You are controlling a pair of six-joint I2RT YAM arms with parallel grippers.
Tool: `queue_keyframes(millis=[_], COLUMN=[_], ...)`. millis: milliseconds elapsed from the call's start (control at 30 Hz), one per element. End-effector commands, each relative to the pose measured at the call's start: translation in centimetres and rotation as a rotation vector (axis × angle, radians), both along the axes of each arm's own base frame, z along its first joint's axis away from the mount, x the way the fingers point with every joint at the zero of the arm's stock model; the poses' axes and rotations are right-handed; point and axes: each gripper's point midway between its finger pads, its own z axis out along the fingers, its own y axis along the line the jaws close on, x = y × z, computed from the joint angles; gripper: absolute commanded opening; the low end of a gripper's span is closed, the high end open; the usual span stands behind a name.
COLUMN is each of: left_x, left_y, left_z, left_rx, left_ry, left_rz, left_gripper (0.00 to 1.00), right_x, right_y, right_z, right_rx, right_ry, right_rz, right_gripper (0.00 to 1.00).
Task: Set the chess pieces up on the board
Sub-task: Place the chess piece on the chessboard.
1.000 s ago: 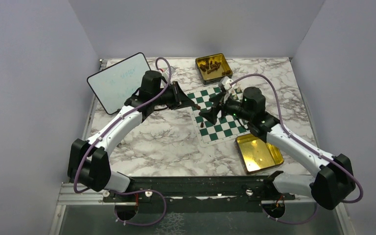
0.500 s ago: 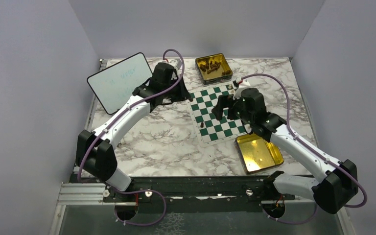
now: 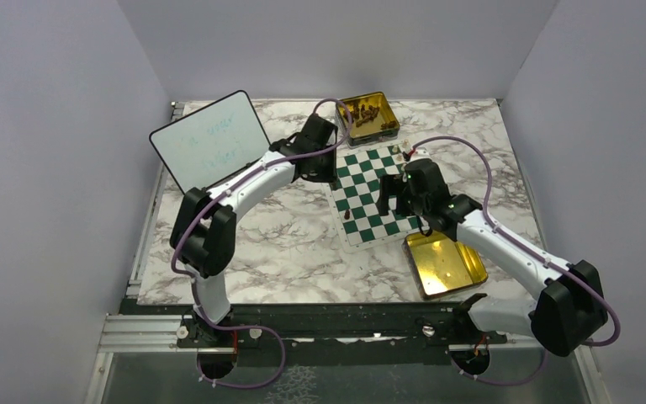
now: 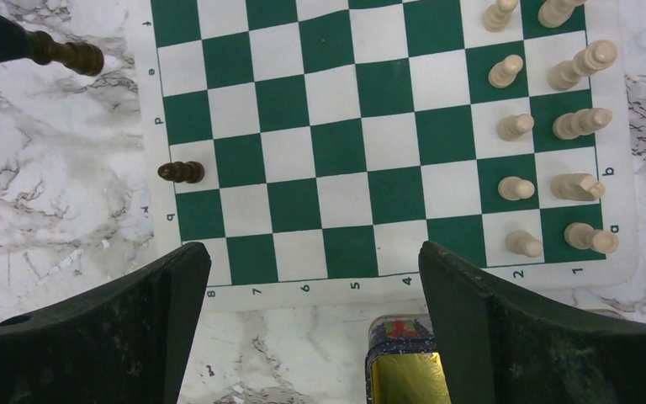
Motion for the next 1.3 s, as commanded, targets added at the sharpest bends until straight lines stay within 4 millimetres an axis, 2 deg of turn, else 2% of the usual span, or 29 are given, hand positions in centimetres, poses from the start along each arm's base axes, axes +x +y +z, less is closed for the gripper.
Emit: queue_keyframes(millis=[0, 300, 600, 1200, 1267], left_x=[0.2, -0.2, -0.5, 0.3, 0.9], left_y=[-1.4, -3.1, -3.1, -3.3, -2.9], left_z=[-0.9, -3.5, -5.6, -6.2, -6.1], left_rx=[0.033, 0.059, 0.087, 0.107, 0.124], left_ry=[0.015, 0.059, 0.086, 0.07, 0.051], left_rz=[-0.006, -0.016, -0.005, -0.014, 0.006], left_gripper=[0.0, 0.0, 0.0, 0.05, 0.05], right_x=[-0.4, -1.1, -1.5, -1.5, -1.5], right_y=[-1.6, -2.3, -2.6, -2.5, -2.3], right_z=[0.2, 0.3, 0.6, 1.1, 1.0], right_rx=[-0.037, -0.033, -0.038, -0.033, -0.026], right_ry=[-0.021, -0.044, -0.056, -0.064, -0.059], right_rz=[-0.04, -0.043, -0.035, -0.03, -0.025], right_gripper=[1.0, 1.0, 1.0, 1.0, 1.0])
